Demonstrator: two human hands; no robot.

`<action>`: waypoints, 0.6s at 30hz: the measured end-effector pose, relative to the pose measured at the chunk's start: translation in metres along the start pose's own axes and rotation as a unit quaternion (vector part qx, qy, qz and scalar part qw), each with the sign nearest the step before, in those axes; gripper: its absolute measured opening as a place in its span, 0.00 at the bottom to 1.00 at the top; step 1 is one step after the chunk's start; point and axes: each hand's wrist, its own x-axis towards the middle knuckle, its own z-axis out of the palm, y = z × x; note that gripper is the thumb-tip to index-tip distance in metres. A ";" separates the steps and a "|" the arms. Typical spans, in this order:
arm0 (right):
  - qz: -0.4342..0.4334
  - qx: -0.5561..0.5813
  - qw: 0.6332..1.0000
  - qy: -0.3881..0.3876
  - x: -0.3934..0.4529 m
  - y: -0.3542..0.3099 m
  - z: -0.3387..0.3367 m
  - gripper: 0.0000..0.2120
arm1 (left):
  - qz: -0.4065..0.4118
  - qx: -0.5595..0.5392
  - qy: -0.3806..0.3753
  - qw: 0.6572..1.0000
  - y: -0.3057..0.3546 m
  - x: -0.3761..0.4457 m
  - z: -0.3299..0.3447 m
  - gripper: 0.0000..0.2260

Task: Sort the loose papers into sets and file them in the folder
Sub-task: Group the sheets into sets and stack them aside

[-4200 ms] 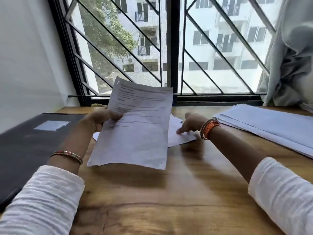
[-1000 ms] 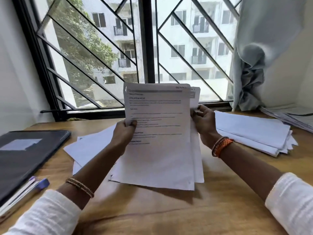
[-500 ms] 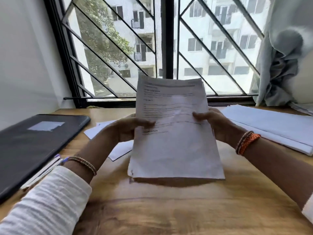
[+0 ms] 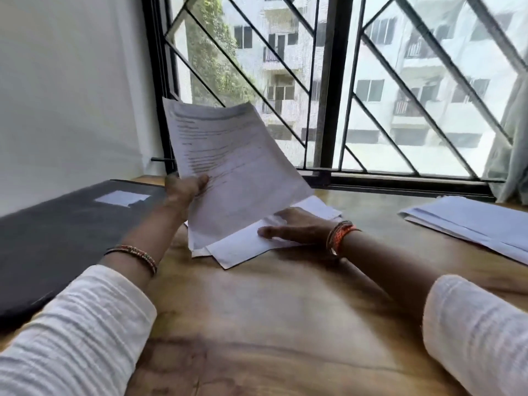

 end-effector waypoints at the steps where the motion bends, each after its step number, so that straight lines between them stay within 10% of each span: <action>1: -0.008 -0.020 1.000 -0.014 0.002 -0.002 0.002 0.31 | 0.009 0.006 0.005 1.000 -0.001 0.001 0.000 0.19; 18: 0.175 -0.210 0.943 -0.188 -0.131 0.033 -0.069 0.57 | 0.043 0.094 -0.033 0.994 -0.009 -0.025 0.027 0.21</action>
